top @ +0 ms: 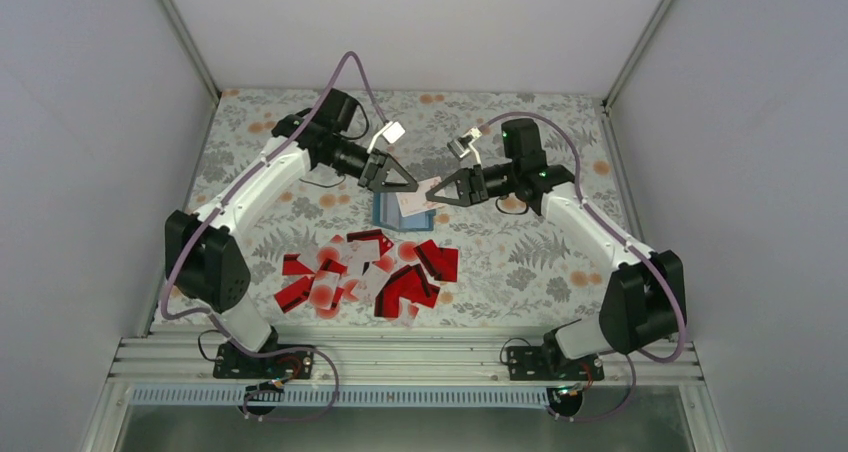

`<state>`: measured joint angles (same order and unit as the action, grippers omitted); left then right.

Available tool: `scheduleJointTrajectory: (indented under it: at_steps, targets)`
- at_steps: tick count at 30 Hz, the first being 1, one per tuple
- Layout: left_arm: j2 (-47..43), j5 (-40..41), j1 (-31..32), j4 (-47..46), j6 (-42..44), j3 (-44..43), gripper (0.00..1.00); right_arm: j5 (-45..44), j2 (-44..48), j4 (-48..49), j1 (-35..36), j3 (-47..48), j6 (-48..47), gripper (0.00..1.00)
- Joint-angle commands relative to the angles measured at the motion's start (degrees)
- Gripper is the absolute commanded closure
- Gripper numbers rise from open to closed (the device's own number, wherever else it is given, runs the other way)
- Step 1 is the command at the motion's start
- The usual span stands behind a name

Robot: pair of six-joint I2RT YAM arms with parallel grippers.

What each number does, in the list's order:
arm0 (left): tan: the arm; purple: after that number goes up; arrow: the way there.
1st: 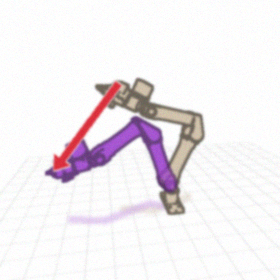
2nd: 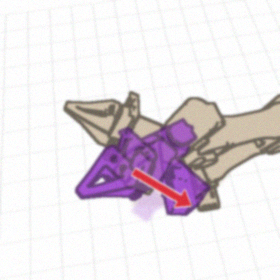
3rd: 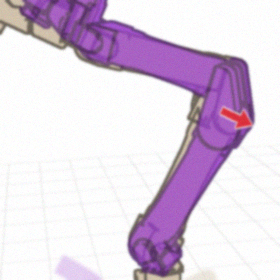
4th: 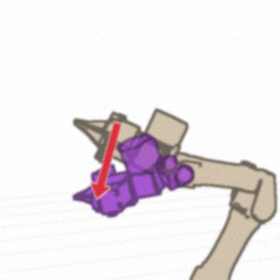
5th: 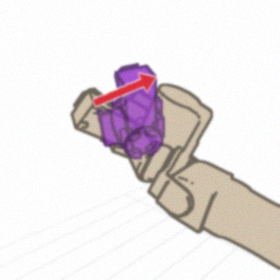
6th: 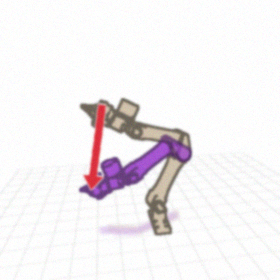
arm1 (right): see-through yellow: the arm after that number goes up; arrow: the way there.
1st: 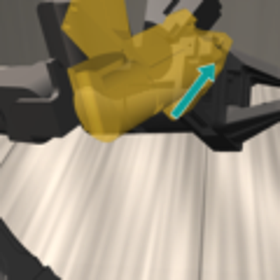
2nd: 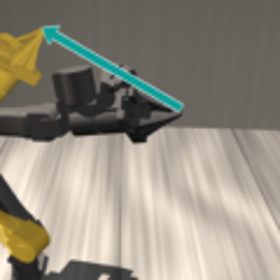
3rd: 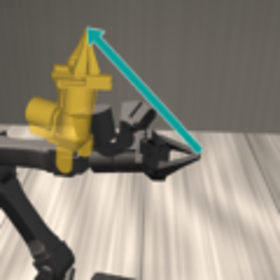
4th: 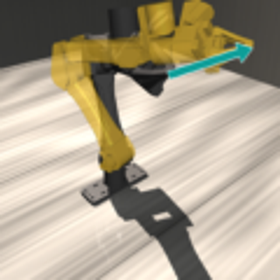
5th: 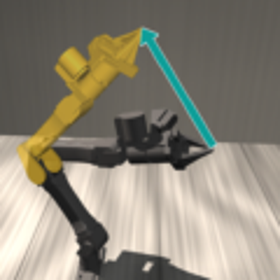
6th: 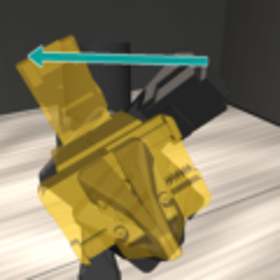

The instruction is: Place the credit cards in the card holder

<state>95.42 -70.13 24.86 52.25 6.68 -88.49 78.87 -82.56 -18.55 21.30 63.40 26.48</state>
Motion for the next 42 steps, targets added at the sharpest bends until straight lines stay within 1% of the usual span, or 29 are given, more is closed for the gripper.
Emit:
scheduleJointTrajectory:
  at_steps: [1,3,5,8,11,12,14,16,17,18,20,23,26,28,33,35,39,42]
  targets:
    - [1.3,-5.0,-0.2,1.1,3.7,-0.7,0.72,1.9,-0.7,-1.3,-0.3,2.0,-1.5,0.96]
    - [1.9,-5.6,-0.2,1.3,4.1,-1.0,0.82,1.9,-0.9,-1.3,-0.3,2.3,-1.8,0.96]
    - [2.3,-5.8,-0.2,1.4,4.2,-1.2,0.96,1.9,-1.4,-1.3,-0.3,2.7,-1.8,0.96]
    - [1.6,-6.6,-0.2,0.2,3.6,-0.6,0.98,1.7,-2.2,-1.7,-0.3,3.6,-2.2,0.96]
    - [-0.5,-6.1,-0.3,-5.2,-0.9,1.8,0.98,1.1,-3.1,-2.9,-0.3,4.7,-3.2,0.96]
    - [-1.5,-5.4,-0.3,-7.9,-3.5,2.6,0.98,0.5,-3.2,-3.1,-0.3,5.1,-3.2,0.93]
    - [-3.8,-2.9,-0.4,-13.6,-9.2,4.4,0.98,-2.3,-3.5,-4.4,-0.6,6.1,-3.5,0.71]
    - [-6.4,0.9,-0.8,-18.4,-14.2,6.2,0.98,-6.3,-3.4,-4.7,-1.2,6.2,-2.2,0.47]
    - [-7.9,2.5,-1.0,-21.2,-17.3,7.3,0.98,-8.0,-3.0,-3.3,-1.7,5.7,-0.8,0.41]
    - [-9.4,3.8,-1.0,-24.8,-20.6,8.6,0.98,-9.0,-2.6,-1.4,-2.0,4.7,1.0,0.36]
    - [-11.6,8.0,-1.0,-28.1,-25.2,9.4,0.98,-11.0,-1.2,3.0,-2.4,2.7,4.9,0.30]
    - [-14.0,13.9,-1.0,-32.8,-32.2,10.3,0.98,-12.8,0.3,8.8,-2.4,0.9,9.9,0.29]
    - [-16.0,18.6,-1.1,-37.8,-39.3,11.6,0.98,-13.7,1.4,16.6,-2.3,-0.7,16.2,0.31]
    - [-17.0,22.3,-1.1,-39.3,-43.6,11.5,0.98,-13.7,1.7,20.5,-2.1,-0.6,19.0,0.32]
    - [-18.7,23.9,-0.9,-46.9,-51.5,12.7,0.98,-13.9,1.2,31.6,-1.2,0.1,27.4,0.36]
    - [-18.9,25.2,-0.8,-46.8,-52.6,12.0,0.98,-14.4,1.0,35.3,-0.8,1.0,30.3,0.38]
    - [-19.7,25.9,-0.5,-50.5,-55.9,12.5,0.98,-15.4,0.0,41.9,0.2,4.0,35.6,0.43]
    - [-20.1,27.4,-0.4,-51.6,-57.5,12.3,0.98,-15.6,-1.4,44.1,0.9,7.0,38.0,0.46]
